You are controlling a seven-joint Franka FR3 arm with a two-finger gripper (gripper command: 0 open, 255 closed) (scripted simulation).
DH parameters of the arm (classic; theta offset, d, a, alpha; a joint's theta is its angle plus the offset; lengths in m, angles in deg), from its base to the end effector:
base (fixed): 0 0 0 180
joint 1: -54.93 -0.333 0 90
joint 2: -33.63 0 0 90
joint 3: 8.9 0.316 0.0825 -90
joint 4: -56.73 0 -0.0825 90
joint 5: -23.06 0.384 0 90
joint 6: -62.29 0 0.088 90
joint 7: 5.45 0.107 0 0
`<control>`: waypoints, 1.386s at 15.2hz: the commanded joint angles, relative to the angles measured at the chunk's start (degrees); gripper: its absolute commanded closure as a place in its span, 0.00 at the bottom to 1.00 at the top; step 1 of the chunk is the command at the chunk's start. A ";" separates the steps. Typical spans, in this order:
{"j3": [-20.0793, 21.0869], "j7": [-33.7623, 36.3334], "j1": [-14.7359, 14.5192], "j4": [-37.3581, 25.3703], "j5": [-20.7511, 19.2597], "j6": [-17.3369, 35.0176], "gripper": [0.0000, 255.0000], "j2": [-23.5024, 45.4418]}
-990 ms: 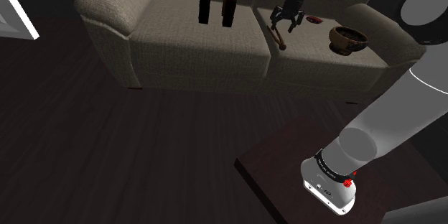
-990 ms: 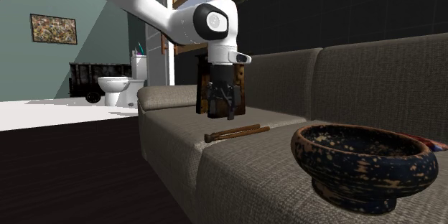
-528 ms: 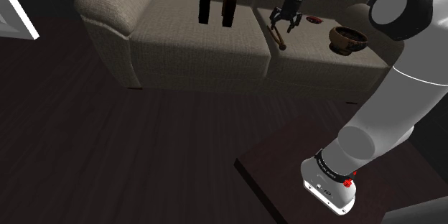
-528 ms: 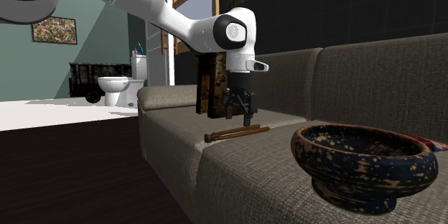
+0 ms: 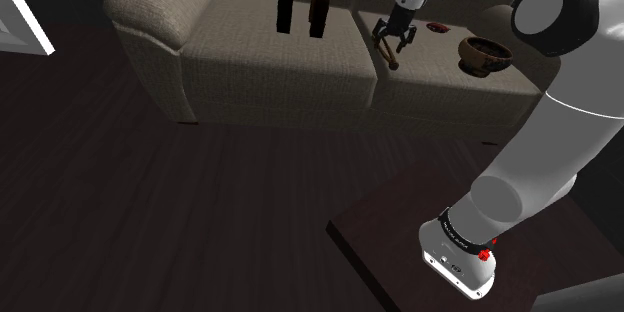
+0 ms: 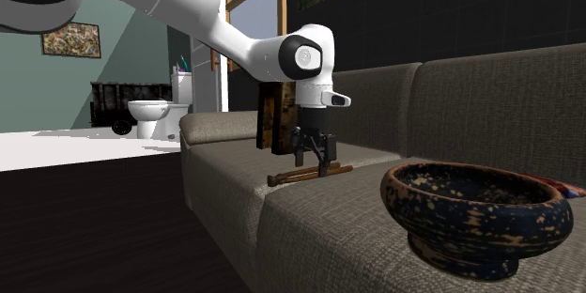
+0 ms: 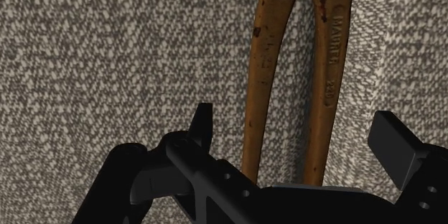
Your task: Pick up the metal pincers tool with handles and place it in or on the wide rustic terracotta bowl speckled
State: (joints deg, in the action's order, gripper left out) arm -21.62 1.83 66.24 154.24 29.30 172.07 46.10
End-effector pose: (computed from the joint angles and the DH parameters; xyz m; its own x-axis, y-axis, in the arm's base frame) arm 0.5777 -0.2387 0.4659 0.8376 -0.5463 -0.0054 -0.5457 -0.8362 -0.0547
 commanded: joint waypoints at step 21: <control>-0.10 0.42 0.07 -4.53 -0.29 -5.11 1.00 -0.63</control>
State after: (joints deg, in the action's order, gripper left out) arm -21.70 2.20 66.31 150.18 29.09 167.70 45.73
